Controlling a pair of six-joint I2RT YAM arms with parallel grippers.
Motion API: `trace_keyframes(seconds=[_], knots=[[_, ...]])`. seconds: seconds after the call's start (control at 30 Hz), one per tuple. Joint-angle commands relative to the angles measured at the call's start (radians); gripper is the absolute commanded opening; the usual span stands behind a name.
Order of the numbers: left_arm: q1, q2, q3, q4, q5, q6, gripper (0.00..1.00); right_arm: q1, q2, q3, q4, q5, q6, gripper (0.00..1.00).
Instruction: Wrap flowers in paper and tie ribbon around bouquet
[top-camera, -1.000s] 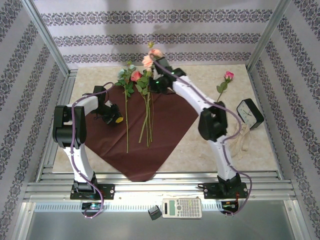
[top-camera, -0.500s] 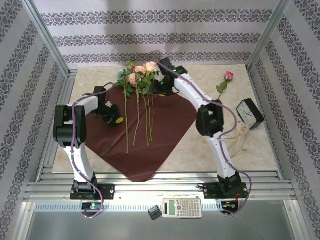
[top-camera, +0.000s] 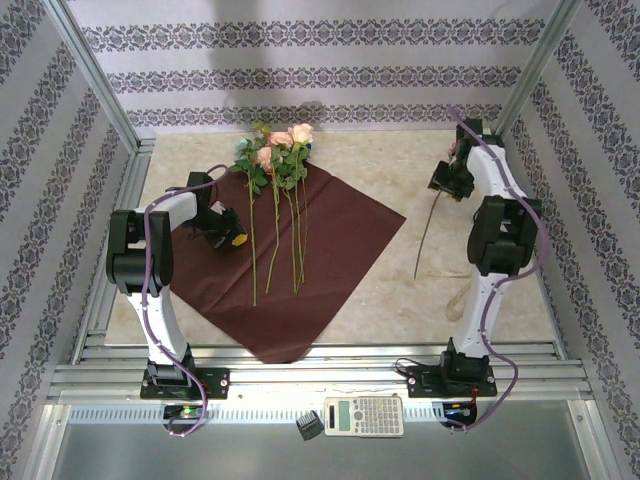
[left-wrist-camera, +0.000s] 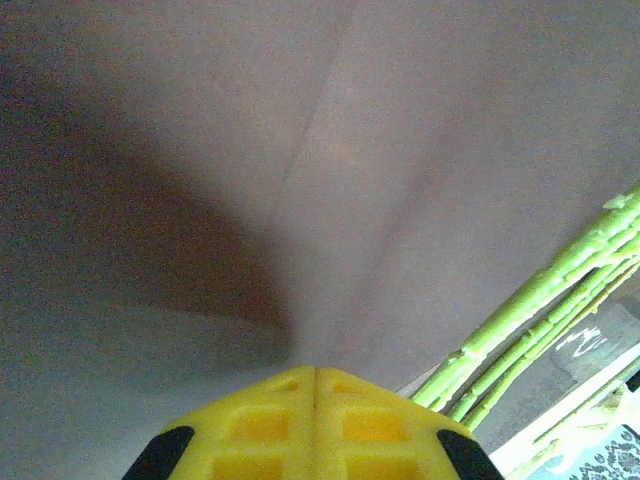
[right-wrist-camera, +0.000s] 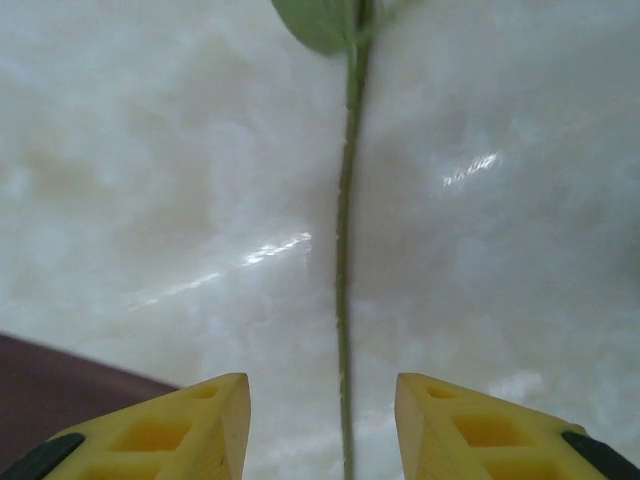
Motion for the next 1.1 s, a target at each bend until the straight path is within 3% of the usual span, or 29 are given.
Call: trace_keyframes(seconds=[0.0, 0.17, 0.47, 0.87, 1.07], knots=[[0.007, -0.014, -0.01, 0.006, 0.004, -0.008, 0.01, 0.021, 0.097, 0.076, -0.064, 0.013, -0.031, 0.42], [0.007, -0.016, -0.009, 0.004, 0.005, -0.012, 0.01, 0.035, 0.201, 0.174, -0.101, 0.035, -0.038, 0.42], [0.007, -0.005, 0.006, -0.003, 0.004, -0.009, 0.01, 0.042, 0.26, 0.234, -0.15, 0.063, -0.07, 0.23], [0.007, 0.006, 0.03, -0.022, 0.004, -0.001, 0.01, 0.067, 0.275, 0.244, -0.182, 0.127, -0.091, 0.29], [0.007, 0.007, 0.032, -0.023, 0.004, 0.0, 0.01, 0.066, 0.279, 0.26, -0.189, 0.113, -0.093, 0.09]])
